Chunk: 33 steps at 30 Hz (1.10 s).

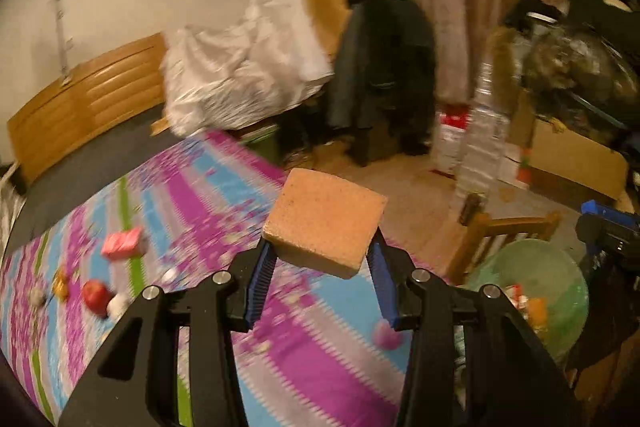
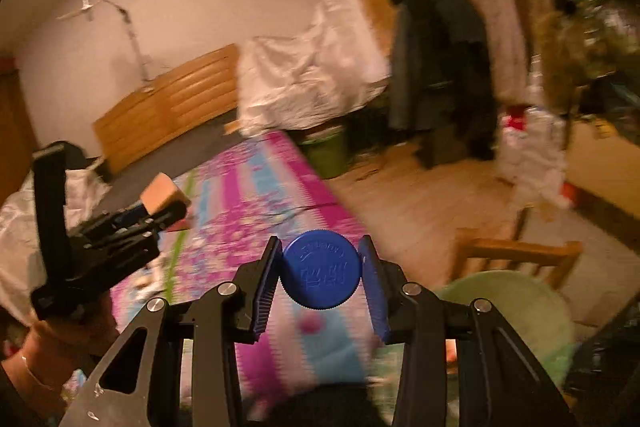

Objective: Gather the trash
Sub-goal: 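Carry the blue cap and tan sponge over the green bin, then open both tools to drop the cap and sponge into the bin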

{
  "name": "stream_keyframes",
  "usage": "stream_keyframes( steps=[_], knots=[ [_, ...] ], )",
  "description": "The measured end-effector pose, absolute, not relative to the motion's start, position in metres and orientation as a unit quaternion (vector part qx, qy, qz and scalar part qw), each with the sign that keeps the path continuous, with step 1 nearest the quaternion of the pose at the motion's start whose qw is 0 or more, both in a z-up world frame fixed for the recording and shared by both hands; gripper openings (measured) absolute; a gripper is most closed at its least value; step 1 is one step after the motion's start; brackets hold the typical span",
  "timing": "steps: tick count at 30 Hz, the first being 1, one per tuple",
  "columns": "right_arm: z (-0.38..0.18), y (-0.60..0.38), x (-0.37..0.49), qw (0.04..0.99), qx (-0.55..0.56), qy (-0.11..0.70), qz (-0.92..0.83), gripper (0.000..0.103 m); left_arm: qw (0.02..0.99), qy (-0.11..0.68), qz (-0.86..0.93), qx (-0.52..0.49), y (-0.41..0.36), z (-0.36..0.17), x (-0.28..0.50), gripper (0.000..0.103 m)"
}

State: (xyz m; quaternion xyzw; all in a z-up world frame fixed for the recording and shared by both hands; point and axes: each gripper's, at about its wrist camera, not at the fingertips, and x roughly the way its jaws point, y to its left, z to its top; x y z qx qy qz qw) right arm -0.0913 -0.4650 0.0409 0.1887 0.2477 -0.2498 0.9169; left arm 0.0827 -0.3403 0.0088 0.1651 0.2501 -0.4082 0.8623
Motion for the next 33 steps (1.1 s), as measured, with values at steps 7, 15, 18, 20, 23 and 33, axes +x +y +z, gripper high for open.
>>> stream_keyframes(
  steps=[7,15,18,20,23,33],
  knots=[
    [0.042,-0.508,-0.145,0.886,0.181,0.261,-0.337,0.041,0.831,0.233,-0.464,0.201,-0.407,0.006,0.041,0.043],
    [0.028,-0.550,-0.190,0.853,0.193,0.278,-0.397,0.041,0.793,0.222,-0.510,0.247,-0.462,-0.010,-0.003,0.043],
    [0.022,-0.560,-0.200,0.845,0.198,0.283,-0.408,0.041,0.779,0.220,-0.523,0.265,-0.478,-0.019,-0.018,0.043],
    [0.019,-0.565,-0.203,0.841,0.201,0.288,-0.411,0.041,0.771,0.222,-0.530,0.275,-0.488,-0.026,-0.025,0.043],
    [0.011,-0.568,-0.207,0.837,0.203,0.300,-0.411,0.041,0.758,0.225,-0.539,0.289,-0.496,-0.036,-0.035,0.043],
    [-0.013,-0.579,-0.207,0.828,0.225,0.323,-0.399,0.041,0.704,0.273,-0.579,0.307,-0.504,-0.063,-0.038,0.043]
  ],
)
